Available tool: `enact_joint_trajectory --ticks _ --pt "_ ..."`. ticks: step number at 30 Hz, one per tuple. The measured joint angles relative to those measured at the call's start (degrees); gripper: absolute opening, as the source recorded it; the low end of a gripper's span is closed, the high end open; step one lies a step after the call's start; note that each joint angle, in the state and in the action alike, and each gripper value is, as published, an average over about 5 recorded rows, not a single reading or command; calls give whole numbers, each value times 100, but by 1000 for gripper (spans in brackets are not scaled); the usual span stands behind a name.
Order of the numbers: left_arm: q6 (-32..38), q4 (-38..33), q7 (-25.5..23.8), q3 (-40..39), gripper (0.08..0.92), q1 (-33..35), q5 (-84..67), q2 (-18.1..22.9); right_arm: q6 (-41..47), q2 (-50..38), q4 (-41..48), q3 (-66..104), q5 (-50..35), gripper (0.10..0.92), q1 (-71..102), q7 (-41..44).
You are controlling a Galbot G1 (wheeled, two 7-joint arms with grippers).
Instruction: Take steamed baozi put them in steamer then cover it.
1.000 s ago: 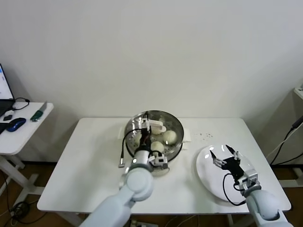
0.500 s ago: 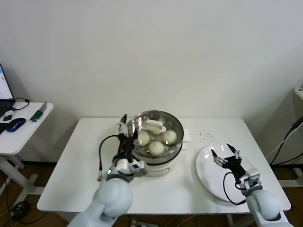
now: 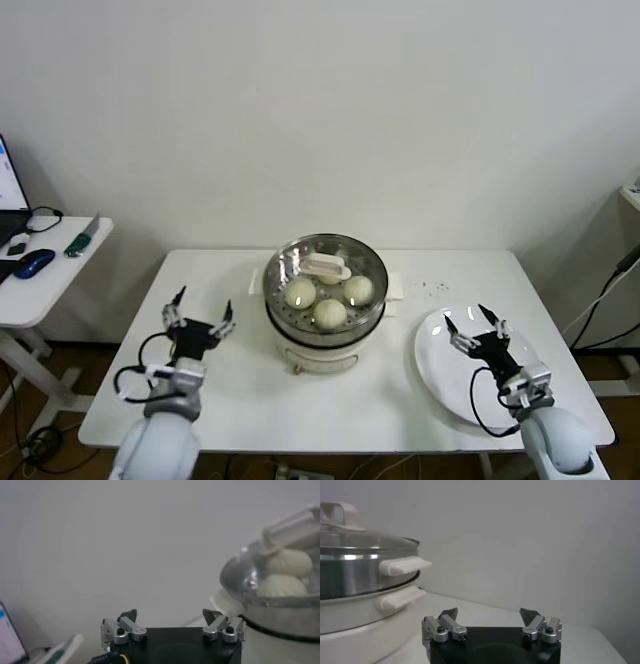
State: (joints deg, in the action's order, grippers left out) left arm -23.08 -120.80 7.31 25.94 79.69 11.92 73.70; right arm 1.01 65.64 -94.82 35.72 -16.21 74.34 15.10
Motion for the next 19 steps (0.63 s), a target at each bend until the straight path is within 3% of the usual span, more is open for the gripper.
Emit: enact_joint_trajectory --ticks 8,19 --pt "1487 413 -183 792 823 499 -1120 318 -163 74 -47 122 1 823 164 93" --pt "2244 669 -341 1101 823 838 -1439 491 -285 158 -158 168 -3 823 304 116"
